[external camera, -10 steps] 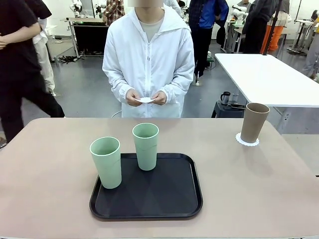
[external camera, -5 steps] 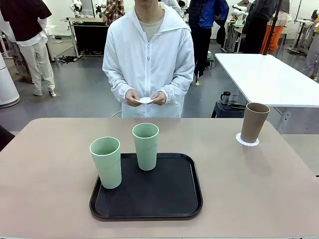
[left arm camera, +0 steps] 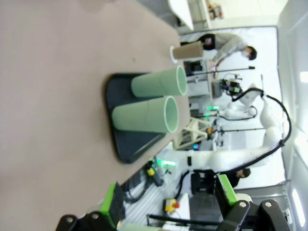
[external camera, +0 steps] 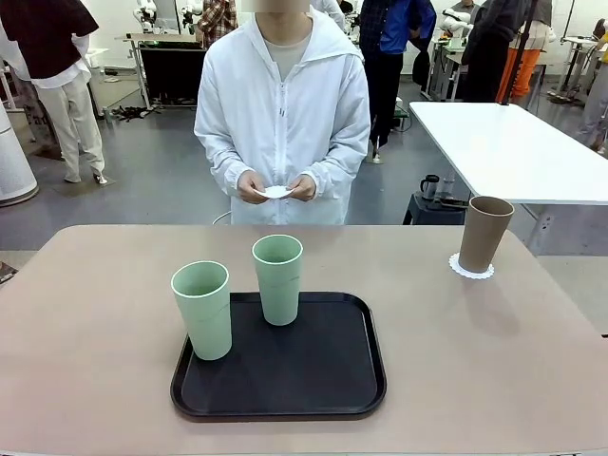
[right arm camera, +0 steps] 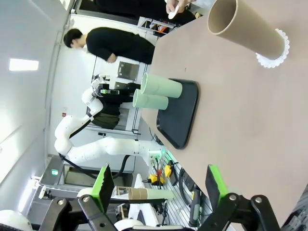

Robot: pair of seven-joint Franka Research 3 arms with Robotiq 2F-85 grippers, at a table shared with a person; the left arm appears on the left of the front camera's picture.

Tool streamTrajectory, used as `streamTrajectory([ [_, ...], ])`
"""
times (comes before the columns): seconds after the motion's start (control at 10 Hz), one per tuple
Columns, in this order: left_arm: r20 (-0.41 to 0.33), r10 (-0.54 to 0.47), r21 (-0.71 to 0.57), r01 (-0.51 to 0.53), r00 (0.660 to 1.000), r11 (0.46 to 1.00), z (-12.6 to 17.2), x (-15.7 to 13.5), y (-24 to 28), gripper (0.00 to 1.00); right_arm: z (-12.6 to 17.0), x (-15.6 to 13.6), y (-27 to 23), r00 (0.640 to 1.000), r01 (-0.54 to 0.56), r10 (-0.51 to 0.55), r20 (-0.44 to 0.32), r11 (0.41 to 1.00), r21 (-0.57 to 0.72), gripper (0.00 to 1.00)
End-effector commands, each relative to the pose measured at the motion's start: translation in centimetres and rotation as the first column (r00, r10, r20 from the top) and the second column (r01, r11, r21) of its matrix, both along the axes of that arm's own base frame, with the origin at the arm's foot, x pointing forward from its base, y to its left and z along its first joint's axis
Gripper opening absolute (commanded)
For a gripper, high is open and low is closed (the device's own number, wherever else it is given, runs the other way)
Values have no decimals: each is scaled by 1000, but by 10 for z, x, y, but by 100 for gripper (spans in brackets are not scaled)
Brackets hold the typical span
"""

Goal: Place coasters on the table and set cups on them.
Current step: Take one Reusable plastic cup from the Flat Tray and place it on a coaster set by the human.

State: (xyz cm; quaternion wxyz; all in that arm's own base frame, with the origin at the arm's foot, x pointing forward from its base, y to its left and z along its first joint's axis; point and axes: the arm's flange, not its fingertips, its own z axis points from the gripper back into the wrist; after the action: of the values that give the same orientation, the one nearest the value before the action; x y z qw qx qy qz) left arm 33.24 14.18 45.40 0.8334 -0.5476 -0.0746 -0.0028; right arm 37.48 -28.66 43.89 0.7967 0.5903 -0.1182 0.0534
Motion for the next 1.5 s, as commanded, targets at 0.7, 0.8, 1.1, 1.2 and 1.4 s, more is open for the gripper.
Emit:
streamTrajectory([
  [0.7,9,3,-11,-3,1000,1000,1,-1,-1,100,-1,-1,-4,1000,5,-5,-2,1000,3,100],
  [0.8,9,3,-11,-3,1000,1000,1,-1,-1,100,-1,-1,-4,1000,5,-5,-2,1000,3,100],
  [1.1,9,3,-11,-3,1000,1000,1,-1,-1,100,-1,-1,-4,1000,5,-5,-2,1000,3,100],
  [1.2,9,3,-11,-3,1000,1000,1,-1,-1,100,-1,-1,-4,1000,5,-5,-2,1000,3,100],
  [1.4,9,3,-11,-3,1000,1000,1,-1,-1,100,-1,-1,-4,1000,5,-5,-2,1000,3,100],
])
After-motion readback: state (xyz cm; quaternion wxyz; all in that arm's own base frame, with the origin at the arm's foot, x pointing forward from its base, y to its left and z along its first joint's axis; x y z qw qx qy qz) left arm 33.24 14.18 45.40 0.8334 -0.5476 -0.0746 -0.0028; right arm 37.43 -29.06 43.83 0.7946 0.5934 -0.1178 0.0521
